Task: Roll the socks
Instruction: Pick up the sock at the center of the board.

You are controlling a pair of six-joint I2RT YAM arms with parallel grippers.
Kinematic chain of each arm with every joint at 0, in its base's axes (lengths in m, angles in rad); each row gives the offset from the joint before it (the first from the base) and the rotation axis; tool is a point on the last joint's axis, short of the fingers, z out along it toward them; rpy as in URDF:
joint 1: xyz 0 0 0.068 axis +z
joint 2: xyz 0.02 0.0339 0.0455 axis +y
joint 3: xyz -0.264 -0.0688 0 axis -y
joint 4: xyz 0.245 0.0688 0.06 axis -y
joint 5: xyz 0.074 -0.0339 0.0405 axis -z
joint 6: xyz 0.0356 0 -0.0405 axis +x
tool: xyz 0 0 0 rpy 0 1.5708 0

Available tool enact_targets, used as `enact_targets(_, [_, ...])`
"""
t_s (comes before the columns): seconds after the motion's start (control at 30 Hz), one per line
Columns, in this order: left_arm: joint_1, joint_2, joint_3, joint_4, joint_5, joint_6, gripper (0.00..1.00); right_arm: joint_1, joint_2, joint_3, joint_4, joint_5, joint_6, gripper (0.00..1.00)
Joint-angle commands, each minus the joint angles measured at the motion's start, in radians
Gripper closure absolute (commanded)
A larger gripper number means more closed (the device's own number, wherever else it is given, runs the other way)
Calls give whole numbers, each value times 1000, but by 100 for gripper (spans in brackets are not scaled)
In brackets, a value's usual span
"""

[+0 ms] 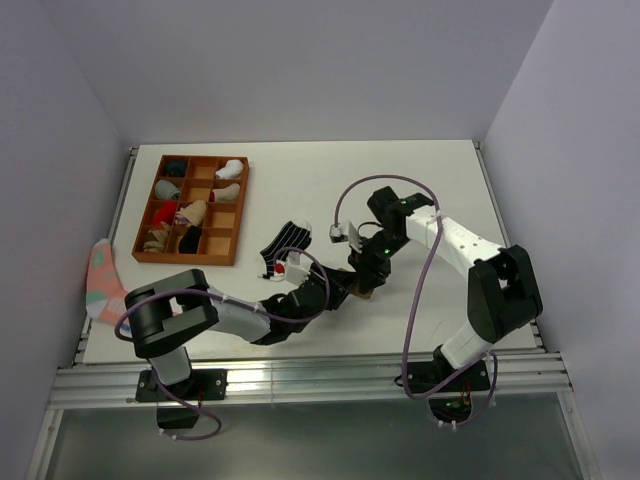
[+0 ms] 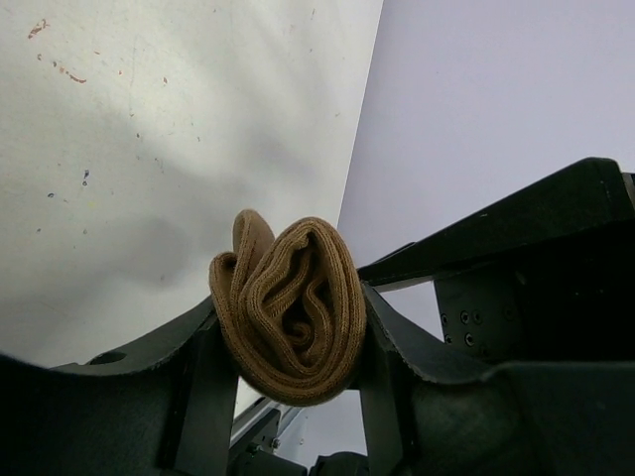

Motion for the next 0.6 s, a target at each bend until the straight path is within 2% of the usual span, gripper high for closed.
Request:
enact_targets(0.0, [43, -5, 51, -73, -76, 39, 94, 83, -74, 3, -162, -226, 29, 78])
enact_targets(0.07, [48, -13, 51, -76, -73, 52, 100, 85, -85, -1, -124, -202, 76, 74])
enact_targets(0.1, [48, -16, 49, -76, -73, 55, 100, 85, -96, -1, -113, -188, 90, 71])
enact_targets(0.13, [48, -24, 45, -69, -76, 71, 100, 85, -117, -7, -63, -145, 169, 63])
enact_targets(0.17, [48, -27, 44, -69, -76, 79, 100, 85, -117, -8, -45, -145, 170, 63])
enact_targets(0.3, [46, -40, 37, -58, -76, 104, 100, 85, -195, -56, 108, -33, 311, 48])
enact_targets(0.57, [46, -63, 6, -36, -81, 125, 100, 83, -301, -60, 139, 96, 363, 37])
